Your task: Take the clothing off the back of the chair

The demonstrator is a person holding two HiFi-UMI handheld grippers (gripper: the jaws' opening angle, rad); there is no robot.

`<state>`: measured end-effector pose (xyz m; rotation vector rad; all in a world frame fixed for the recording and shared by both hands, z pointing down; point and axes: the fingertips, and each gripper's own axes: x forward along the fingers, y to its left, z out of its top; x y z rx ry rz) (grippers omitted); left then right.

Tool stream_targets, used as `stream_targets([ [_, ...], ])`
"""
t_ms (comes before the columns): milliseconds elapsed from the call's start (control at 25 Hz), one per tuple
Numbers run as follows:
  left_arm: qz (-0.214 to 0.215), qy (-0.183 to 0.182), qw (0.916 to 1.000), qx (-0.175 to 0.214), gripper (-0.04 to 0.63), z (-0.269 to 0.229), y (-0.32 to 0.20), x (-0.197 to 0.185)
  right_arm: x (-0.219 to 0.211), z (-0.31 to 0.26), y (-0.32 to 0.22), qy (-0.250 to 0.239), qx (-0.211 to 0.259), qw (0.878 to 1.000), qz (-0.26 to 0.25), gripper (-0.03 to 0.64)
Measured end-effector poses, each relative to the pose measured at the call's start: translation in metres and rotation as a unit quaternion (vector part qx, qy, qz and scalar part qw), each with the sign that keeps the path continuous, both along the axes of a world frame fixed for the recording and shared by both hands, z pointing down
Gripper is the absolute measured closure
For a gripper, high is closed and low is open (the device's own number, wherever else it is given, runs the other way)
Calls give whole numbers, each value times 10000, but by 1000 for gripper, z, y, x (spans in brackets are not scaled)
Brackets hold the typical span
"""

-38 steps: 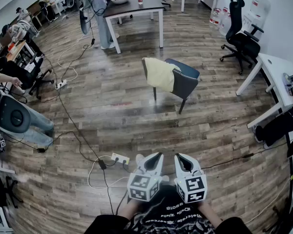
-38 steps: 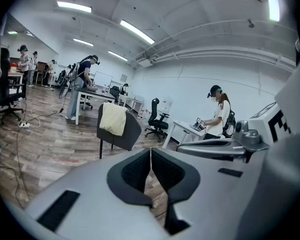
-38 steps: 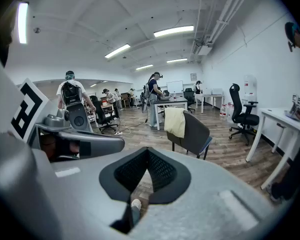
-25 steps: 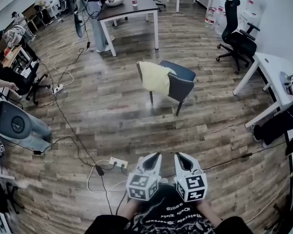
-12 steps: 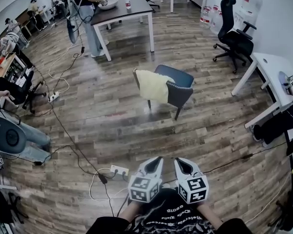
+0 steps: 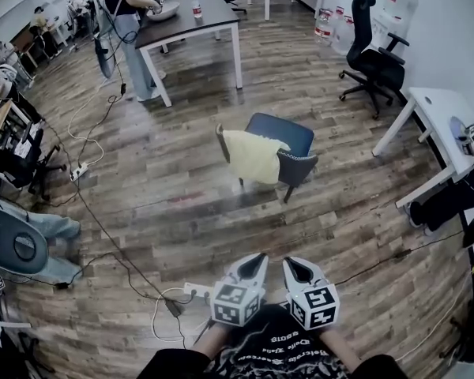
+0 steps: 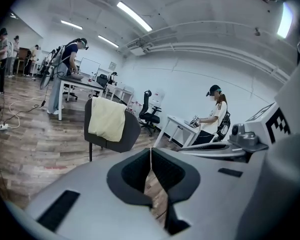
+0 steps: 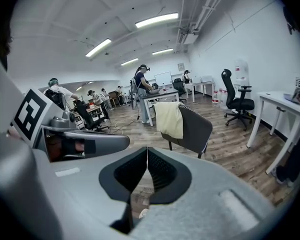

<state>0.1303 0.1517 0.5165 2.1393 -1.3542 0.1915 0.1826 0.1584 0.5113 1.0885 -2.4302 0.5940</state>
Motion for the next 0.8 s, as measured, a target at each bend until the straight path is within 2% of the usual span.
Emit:
stream_targets([
  [160,94,-3,10000,-1,580,1,-17,-22,-17,3,-15,9,-94,9998,175,611],
  [320,389,-134,9991,99,580,3,-31,-40,-35,8,-28,49,-137,9992,365,611],
  [440,517,-105,9986,105,580,5,-37,-51,-49,11,-32,62,-152,9990,416,611],
  [800,319,14,9995,83,580,6,-48,-85,-70,11,-45,21,-200,9986,494,610],
])
